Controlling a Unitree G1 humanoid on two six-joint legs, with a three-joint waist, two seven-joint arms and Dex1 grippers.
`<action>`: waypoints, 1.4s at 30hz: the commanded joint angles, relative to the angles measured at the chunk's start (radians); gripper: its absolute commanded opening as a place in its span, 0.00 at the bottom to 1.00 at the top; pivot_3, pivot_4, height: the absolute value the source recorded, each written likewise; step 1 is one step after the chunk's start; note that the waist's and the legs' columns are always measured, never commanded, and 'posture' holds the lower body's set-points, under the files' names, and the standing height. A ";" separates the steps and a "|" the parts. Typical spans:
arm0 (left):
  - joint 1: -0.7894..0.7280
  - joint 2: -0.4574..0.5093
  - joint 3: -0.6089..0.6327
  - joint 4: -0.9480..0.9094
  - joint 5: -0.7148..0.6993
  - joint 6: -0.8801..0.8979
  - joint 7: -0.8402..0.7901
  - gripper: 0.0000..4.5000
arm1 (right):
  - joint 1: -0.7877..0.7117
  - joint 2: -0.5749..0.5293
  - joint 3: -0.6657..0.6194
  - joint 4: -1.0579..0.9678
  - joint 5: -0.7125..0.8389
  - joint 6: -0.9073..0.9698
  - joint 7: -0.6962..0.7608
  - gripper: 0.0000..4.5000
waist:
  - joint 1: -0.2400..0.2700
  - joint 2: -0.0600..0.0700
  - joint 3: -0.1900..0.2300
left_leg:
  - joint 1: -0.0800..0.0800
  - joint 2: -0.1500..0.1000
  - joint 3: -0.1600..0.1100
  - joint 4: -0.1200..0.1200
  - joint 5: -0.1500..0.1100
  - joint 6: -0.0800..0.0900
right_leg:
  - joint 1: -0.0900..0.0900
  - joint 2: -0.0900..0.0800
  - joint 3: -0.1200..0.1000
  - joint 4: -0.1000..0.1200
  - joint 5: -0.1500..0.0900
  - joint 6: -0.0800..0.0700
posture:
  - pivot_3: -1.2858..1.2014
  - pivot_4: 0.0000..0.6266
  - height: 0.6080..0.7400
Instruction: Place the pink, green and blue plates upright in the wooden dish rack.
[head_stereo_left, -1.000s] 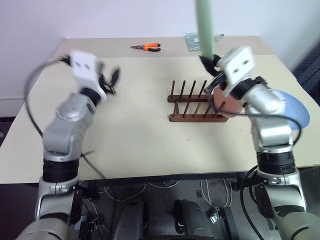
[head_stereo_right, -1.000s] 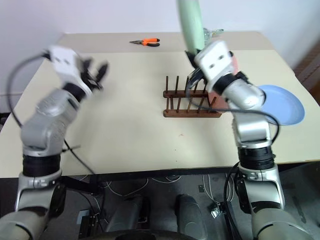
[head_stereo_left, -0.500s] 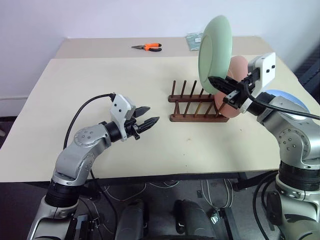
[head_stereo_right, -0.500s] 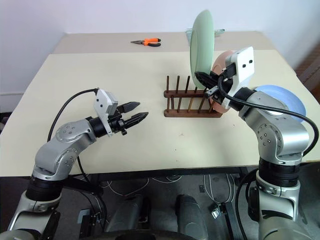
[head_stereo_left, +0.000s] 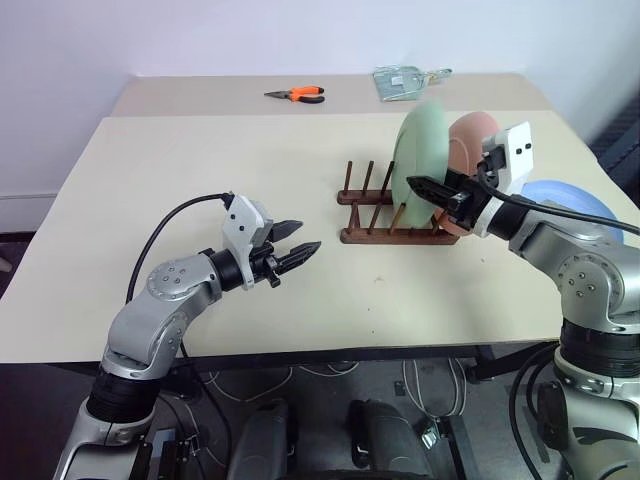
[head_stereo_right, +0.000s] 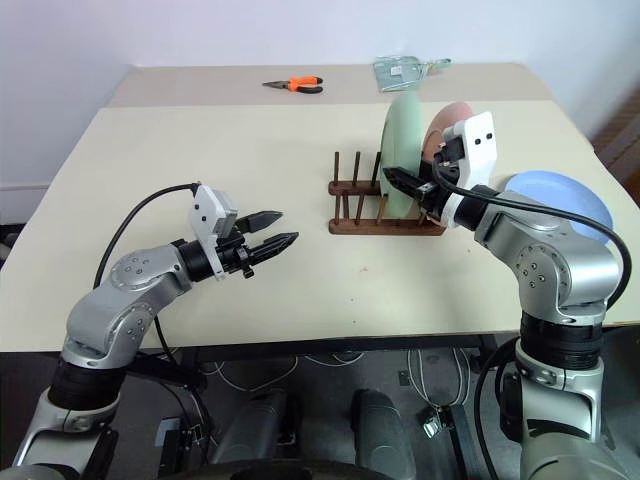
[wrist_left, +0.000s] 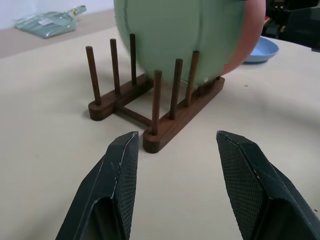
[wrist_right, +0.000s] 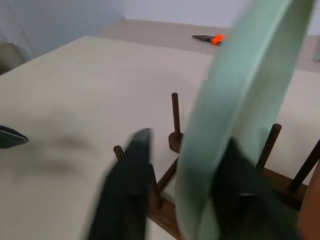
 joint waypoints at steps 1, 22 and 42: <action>-0.001 0.000 0.005 -0.039 0.001 0.003 0.006 0.56 | -0.033 -0.042 0.005 -0.033 -0.041 -0.093 0.014 0.78 | 0.002 0.000 0.000 | 0.000 0.000 0.000 0.000 0.000 0.000 | 0.000 0.000 0.000 0.000 0.000 0.000 | 0.52 0.24 1.00; -0.026 -0.016 -0.070 -0.036 0.011 0.017 -0.043 0.56 | 0.436 -0.572 -0.220 0.188 -0.290 -0.445 0.439 0.99 | 0.000 0.002 -0.001 | 0.001 0.000 0.001 0.002 -0.001 0.003 | 0.003 0.001 0.001 -0.001 0.000 0.000 | 0.52 0.24 1.00; -0.044 -0.044 -0.089 -0.048 0.031 0.017 -0.035 0.56 | -0.094 -0.312 0.328 1.176 -0.872 -0.964 -0.032 0.36 | 0.002 0.004 0.000 | 0.002 0.000 0.003 0.003 0.003 -0.005 | 0.003 0.005 0.002 0.000 0.000 0.001 | 0.52 0.24 1.00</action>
